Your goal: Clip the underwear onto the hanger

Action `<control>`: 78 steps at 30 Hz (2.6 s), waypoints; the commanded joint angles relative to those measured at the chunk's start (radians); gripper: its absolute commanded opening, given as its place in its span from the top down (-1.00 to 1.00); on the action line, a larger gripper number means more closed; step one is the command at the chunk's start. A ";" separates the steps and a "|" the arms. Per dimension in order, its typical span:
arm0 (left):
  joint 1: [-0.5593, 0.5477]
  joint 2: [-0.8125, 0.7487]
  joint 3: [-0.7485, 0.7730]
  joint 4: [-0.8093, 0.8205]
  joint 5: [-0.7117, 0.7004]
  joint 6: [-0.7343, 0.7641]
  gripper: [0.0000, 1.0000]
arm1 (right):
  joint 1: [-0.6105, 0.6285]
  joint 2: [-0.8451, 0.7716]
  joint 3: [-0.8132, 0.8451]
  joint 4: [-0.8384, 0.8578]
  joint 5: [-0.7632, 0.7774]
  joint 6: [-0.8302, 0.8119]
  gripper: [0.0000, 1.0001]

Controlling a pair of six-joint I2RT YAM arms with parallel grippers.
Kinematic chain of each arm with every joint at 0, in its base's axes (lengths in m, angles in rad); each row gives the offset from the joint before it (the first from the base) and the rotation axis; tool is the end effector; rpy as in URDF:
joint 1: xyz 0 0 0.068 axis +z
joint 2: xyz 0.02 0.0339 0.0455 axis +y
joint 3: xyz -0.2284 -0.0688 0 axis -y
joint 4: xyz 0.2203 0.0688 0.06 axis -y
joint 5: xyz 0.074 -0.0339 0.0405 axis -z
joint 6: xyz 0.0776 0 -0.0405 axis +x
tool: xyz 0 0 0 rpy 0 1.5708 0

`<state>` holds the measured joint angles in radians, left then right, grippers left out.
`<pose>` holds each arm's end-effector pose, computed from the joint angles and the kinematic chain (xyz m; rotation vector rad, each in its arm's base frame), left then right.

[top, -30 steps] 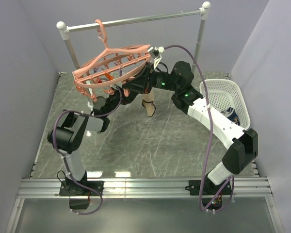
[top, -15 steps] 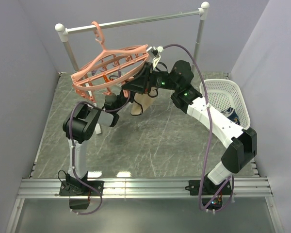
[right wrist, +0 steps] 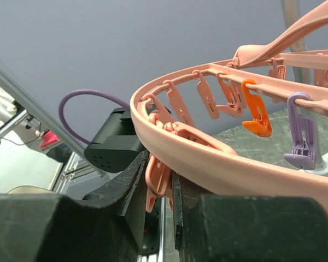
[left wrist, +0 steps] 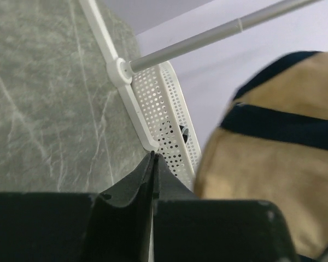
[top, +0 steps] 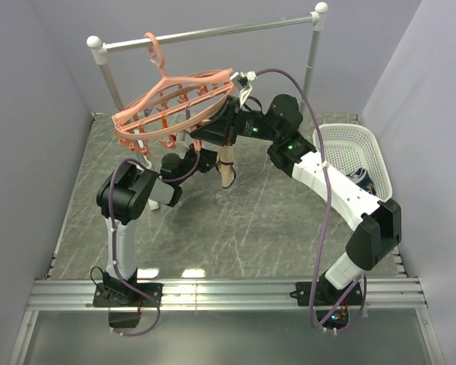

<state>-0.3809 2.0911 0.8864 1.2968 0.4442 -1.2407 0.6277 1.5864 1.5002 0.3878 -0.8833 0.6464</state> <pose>0.3700 -0.1841 0.1407 -0.3203 1.6917 -1.5885 0.2609 0.2634 0.4193 -0.8446 1.3425 1.5855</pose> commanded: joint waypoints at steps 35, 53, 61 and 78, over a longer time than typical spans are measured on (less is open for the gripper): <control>-0.125 -0.453 -0.287 0.302 0.199 0.919 -0.06 | -0.005 0.055 0.095 0.074 -0.017 0.045 1.00; -0.154 -0.371 -0.178 0.360 0.217 0.897 -0.48 | -0.005 0.046 0.098 0.056 -0.020 0.024 1.00; -0.187 -0.393 -0.224 0.357 0.189 0.882 -0.77 | -0.005 0.044 0.103 0.049 -0.014 0.019 1.00; -0.181 -0.499 -0.294 0.349 0.148 0.865 -0.68 | -0.005 0.047 0.107 0.049 -0.011 0.016 1.00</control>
<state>-0.5659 1.6581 0.6140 1.3041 0.6041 -0.3645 0.6228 1.6405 1.5524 0.4019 -0.8757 0.6640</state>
